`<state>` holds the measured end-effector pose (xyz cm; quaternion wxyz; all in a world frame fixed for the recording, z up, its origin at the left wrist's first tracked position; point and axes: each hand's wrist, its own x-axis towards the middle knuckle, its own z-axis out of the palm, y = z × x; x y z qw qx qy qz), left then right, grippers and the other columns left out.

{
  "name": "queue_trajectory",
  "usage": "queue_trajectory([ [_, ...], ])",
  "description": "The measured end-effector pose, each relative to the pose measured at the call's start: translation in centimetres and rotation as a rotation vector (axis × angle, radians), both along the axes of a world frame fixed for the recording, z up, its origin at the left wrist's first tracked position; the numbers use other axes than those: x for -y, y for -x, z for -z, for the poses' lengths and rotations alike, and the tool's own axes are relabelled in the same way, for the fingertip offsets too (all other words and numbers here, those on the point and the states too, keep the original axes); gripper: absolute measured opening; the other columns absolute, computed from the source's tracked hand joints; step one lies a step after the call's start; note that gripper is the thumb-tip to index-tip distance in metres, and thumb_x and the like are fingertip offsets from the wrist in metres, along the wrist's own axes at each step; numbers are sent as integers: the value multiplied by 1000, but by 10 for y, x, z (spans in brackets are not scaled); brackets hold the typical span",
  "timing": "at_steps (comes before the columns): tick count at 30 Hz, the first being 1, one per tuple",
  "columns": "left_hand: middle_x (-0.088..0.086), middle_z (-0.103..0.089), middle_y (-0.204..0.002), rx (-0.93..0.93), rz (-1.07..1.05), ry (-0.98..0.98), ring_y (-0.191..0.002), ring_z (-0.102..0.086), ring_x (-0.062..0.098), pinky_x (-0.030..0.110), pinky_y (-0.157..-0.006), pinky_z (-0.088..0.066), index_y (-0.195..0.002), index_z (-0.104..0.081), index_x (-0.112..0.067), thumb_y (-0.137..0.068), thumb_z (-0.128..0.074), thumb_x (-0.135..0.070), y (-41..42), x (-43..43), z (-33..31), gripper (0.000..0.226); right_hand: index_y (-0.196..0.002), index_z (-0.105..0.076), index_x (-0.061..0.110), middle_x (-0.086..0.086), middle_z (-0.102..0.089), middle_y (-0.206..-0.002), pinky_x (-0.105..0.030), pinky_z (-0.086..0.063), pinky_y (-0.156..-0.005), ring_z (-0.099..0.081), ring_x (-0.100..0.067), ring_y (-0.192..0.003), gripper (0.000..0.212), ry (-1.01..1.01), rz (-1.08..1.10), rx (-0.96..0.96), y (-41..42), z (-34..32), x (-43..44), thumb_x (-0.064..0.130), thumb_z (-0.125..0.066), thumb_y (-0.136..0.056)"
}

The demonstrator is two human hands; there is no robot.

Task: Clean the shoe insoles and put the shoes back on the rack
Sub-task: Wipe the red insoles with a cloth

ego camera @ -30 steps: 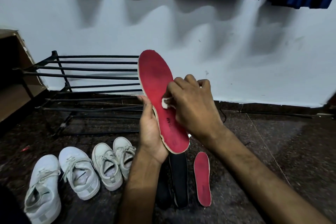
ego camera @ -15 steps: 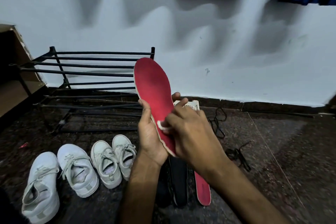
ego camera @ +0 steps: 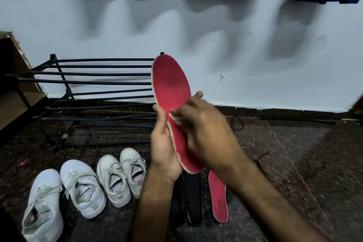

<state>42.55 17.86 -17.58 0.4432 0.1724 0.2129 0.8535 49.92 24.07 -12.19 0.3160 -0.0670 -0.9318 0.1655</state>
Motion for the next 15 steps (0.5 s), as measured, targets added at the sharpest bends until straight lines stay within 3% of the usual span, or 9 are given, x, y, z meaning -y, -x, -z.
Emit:
queue_trajectory([
  [2, 19, -40, -148, -18, 19, 5, -138, -37, 30, 49, -113, -31, -144, -39, -7, -93, -24, -70, 1, -1, 5, 82, -100, -69, 16, 0, -55, -93, -36, -50, -69, -58, -19, -81, 21, 57, -40, 38, -11, 20, 12, 5, -58, -84],
  [3, 16, -40, -148, -12, 7, 4, -135, -41, 31, 51, -109, -38, -143, -41, -8, -92, -23, -70, 3, -2, 8, 82, -100, -68, 17, 2, -54, -93, -33, -51, -69, -57, -17, -82, 24, 80, -80, 59, -20, 30, 15, 3, -58, -83],
  [5, 11, -56, -136, -9, 23, -17, -116, -59, 29, 49, -97, -47, -134, -54, -11, -91, -22, -69, 6, -3, 11, 79, -100, -68, 19, 6, -53, -95, -24, -50, -72, -57, -11, -85, 29, 104, -131, 90, -37, 43, 13, 0, -59, -80],
  [8, 13, -65, -117, 26, 62, 14, -96, -66, 26, 41, -92, -51, -128, -59, -12, -90, -24, -72, 0, -5, 14, 79, -95, -66, 19, 5, -55, -94, -32, -53, -68, -58, -14, -85, 17, 33, -81, 60, -42, 42, 4, 11, -57, -83],
  [10, 13, -59, -122, 64, 74, 44, -116, -57, 26, 38, -106, -41, -132, -54, -9, -90, -33, -69, -9, -8, 11, 76, -88, -62, 14, 0, -54, -90, -38, -51, -65, -56, -20, -83, 8, -32, -20, -23, -30, 29, 2, 16, -55, -84],
  [12, 9, -53, -128, 99, 22, 48, -133, -43, 24, 36, -116, -28, -123, -59, -10, -93, -40, -60, -17, -12, 9, 62, -89, -60, 12, -2, -54, -89, -39, -49, -63, -52, -23, -82, 9, -90, 46, -95, -10, 15, -3, 7, -61, -81],
  [15, 7, -65, -121, 65, 13, 54, -116, -60, 22, 34, -100, -48, -116, -69, -18, -93, -34, -56, -23, -16, 9, 57, -100, -61, 15, -1, -56, -95, -35, -47, -65, -52, -23, -89, 27, -127, 131, -123, 17, -7, -26, 0, -63, -78],
])
